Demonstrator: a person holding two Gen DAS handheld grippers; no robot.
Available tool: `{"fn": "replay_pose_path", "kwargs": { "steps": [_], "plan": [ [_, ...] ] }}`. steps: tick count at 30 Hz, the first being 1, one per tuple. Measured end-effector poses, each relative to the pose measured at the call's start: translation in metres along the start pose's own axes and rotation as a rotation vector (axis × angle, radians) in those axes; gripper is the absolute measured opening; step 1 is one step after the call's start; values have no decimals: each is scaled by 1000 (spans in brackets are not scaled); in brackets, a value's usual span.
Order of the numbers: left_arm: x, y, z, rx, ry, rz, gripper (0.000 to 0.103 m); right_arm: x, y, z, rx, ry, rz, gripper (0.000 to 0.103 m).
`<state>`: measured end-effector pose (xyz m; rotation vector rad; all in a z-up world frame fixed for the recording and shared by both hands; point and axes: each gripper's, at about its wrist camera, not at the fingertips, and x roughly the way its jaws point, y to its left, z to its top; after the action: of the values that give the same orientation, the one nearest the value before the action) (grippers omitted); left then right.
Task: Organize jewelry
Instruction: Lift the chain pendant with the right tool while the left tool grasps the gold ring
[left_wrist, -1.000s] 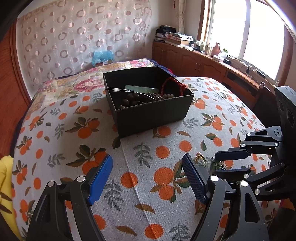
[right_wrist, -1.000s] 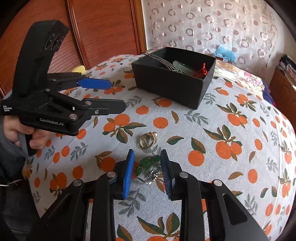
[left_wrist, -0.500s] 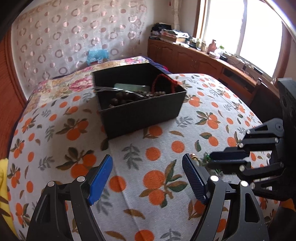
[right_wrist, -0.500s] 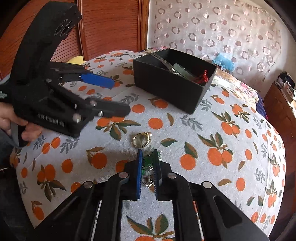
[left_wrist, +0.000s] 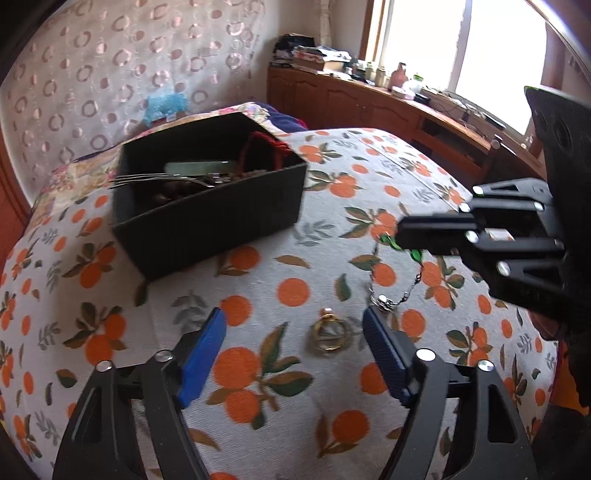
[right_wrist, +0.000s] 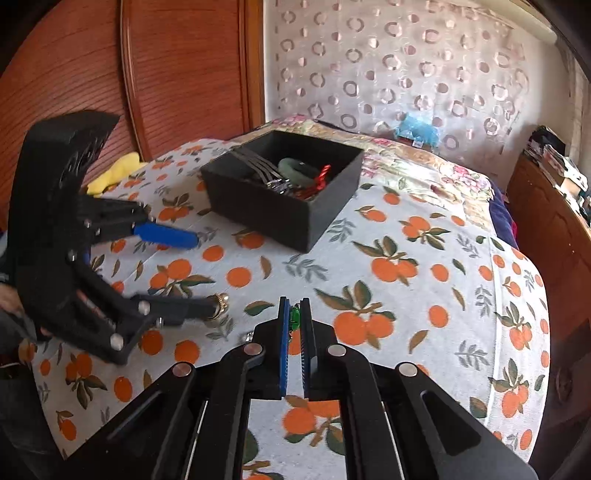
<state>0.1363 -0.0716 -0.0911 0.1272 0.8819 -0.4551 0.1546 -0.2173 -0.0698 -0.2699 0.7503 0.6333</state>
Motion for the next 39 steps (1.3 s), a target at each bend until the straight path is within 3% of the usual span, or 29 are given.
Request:
{"fn": "replay_pose_path", "kwargs": {
  "steps": [8,11,14,17,33,39],
  "plan": [
    [10,-16,3,52,8,23,57,-7,-15,3,36,-32,-9,6],
    [8,-16,2,53,1,23,41,-9,-18,2,53,-38,1,6],
    [7,-10,2,24,2,1,16,-8,-17,2,61,-42,9,6],
    [4,-4,3,-1,-1,-18,11,-8,-16,4,59,-47,13,6],
    [-29,22,15,-56,-100,11,7,-14,-12,38,21,-106,23,6],
    [-45,39,35,-76,-157,38,7,-19,-11,58,-4,-146,25,6]
  ]
}}
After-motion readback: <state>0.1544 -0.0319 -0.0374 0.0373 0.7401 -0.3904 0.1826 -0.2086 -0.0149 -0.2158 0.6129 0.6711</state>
